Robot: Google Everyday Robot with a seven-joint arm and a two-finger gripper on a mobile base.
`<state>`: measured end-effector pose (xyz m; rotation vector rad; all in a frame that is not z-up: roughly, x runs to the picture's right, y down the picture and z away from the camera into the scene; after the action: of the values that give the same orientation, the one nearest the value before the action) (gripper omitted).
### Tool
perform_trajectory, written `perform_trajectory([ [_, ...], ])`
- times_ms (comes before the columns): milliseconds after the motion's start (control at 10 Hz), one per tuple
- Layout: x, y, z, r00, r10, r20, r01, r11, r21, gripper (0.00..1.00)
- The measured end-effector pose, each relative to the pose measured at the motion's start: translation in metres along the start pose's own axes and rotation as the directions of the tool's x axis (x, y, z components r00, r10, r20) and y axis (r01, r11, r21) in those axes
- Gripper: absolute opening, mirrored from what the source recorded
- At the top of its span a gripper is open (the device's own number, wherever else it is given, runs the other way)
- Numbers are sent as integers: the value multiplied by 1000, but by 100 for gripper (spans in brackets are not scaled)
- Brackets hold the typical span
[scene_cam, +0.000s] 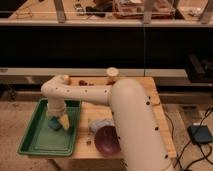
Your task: Place sponge in paper cup
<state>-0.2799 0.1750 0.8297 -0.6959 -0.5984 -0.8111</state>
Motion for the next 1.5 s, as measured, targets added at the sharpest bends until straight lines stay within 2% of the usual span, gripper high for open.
perform_trajectory([
  [300,-4,-14,3,999,-45,-18,46,997,60,80],
  [600,-9,-26,7,995,-87,-44,90,994,64,80],
  [900,-1,-25,12,992,-101,-70,105,993,58,80],
  [1100,7,-23,16,992,-101,-77,106,992,63,64],
  [1200,12,-21,19,991,-104,-83,109,992,62,45],
  [1300,12,-22,20,990,-116,-81,122,990,72,32],
  [1500,13,-24,14,985,-144,-91,153,983,97,17],
])
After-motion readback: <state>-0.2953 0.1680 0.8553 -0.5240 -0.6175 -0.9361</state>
